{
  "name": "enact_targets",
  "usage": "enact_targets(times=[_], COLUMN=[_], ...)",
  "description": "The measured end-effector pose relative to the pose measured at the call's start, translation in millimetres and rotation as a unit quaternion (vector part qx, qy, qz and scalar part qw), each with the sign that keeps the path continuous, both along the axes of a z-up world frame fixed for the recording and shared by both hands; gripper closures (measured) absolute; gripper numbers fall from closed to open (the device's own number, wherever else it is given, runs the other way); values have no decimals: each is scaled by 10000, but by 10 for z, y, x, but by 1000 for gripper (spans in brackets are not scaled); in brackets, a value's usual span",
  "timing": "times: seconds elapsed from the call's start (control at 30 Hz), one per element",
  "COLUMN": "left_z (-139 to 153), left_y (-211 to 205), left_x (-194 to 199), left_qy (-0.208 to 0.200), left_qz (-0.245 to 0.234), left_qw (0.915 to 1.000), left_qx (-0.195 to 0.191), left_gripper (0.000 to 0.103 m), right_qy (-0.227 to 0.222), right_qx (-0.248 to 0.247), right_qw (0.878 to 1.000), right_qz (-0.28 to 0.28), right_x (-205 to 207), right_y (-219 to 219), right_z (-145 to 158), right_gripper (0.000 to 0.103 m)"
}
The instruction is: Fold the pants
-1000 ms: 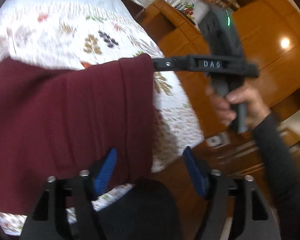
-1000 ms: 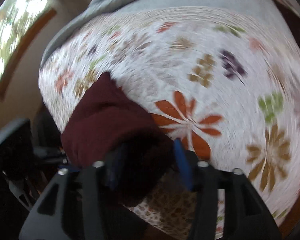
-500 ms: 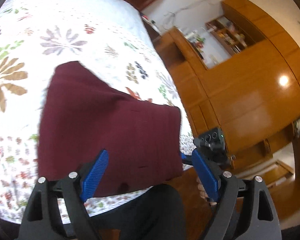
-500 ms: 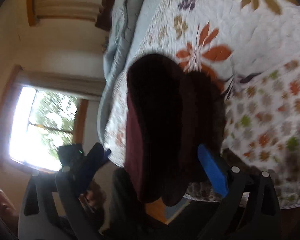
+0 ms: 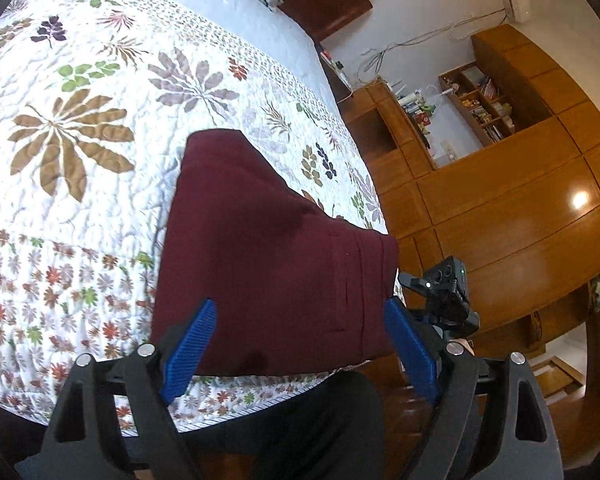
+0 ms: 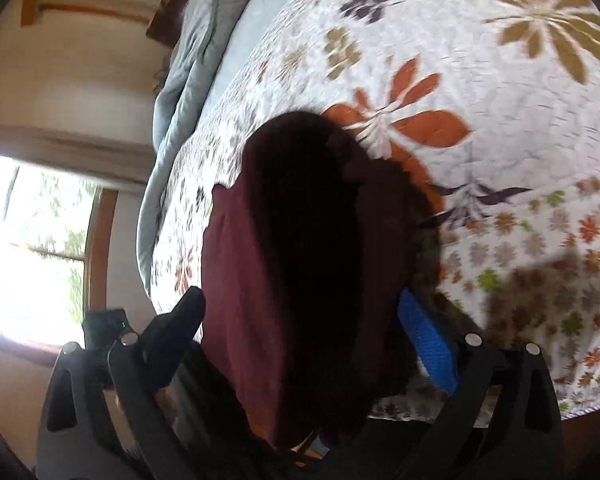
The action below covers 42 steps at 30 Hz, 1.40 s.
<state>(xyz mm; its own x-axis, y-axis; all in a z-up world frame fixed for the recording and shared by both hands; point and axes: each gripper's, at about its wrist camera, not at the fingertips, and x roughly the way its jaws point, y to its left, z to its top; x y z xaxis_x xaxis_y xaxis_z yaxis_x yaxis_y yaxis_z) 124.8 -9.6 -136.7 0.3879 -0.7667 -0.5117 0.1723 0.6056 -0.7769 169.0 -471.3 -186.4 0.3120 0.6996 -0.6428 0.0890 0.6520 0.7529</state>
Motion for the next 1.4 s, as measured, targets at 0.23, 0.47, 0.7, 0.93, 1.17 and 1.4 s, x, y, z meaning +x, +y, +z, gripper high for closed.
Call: enact_targets(times=[0.23,0.47,0.7,0.93,1.17,1.4], left_z=[-81,-133,-166,-297,-53,-94], left_y=[39,93,98,115,-16,-31], left_x=[-19,-5,34,129,526,1174], left_qy=[92,141,167,320,-82,112], left_qz=[-47,38,178,392,248,-100], left_qw=[9999,9998,9993,9980,9987,9874], left_qx=[-57,-108,-267,-389,-430,-1573], left_gripper=[17,17,17,17,17,17], right_qy=[50,89,-671,-386,-286,-832], right_qx=[-20,-142,-958,-1232,-877,-886], right_qw=[9997,9987,9897,9902,9954,9921], right_qz=[240,472,827,528,265,-315], right_x=[-54,-10,328,104,6,151], right_y=[188,321,709,491,292,73], right_z=[-88,-27,542,219,-4,594], right_gripper=[8,55,81,79,64,62])
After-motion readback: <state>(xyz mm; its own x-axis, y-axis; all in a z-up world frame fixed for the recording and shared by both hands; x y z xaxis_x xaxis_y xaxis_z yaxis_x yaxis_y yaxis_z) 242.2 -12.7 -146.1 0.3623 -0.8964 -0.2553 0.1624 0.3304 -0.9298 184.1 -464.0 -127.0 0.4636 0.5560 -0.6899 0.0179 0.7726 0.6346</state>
